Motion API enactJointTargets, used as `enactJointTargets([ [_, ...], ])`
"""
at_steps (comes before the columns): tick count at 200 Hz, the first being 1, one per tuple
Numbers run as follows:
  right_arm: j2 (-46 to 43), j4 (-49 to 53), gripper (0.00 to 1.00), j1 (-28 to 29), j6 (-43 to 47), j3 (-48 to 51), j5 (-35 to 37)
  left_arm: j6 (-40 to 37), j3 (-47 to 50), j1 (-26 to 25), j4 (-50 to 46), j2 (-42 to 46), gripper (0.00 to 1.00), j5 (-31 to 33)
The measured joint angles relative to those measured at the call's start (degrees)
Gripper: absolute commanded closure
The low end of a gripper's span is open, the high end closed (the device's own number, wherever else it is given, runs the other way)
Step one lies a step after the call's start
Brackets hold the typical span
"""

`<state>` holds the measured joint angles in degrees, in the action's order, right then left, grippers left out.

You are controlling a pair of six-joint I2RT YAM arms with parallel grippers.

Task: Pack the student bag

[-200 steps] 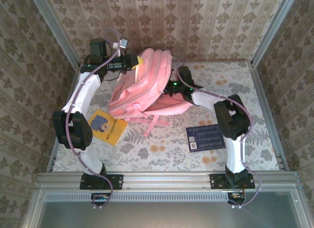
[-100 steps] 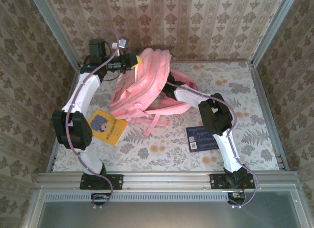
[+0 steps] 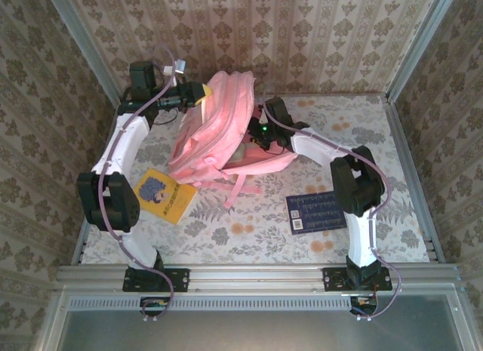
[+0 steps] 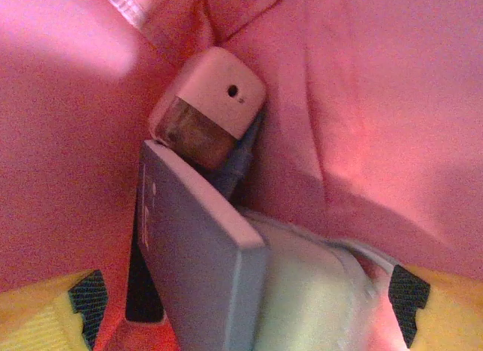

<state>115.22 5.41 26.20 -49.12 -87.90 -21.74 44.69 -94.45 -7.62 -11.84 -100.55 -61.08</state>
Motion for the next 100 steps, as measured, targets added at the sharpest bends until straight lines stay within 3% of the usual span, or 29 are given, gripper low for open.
enactJointTargets([
  [35,-11.6,2.5,0.03,-1.2,4.3,7.6,3.0,-4.2,-0.8,-0.7,-5.7,0.0,1.0,4.0],
  [50,-16.7,3.1,0.03,-1.8,5.7,10.0,4.5,-6.2,-2.2,-1.9,-8.7,0.0,0.87,6.4],
  [68,-22.6,5.3,0.03,-2.5,7.2,12.7,8.2,-8.0,-3.7,-3.7,-11.1,-0.2,0.64,9.2],
  [100,-31.9,10.3,0.03,-3.3,9.0,18.7,15.5,-10.2,-4.4,-7.6,-13.1,-0.3,0.48,13.6],
])
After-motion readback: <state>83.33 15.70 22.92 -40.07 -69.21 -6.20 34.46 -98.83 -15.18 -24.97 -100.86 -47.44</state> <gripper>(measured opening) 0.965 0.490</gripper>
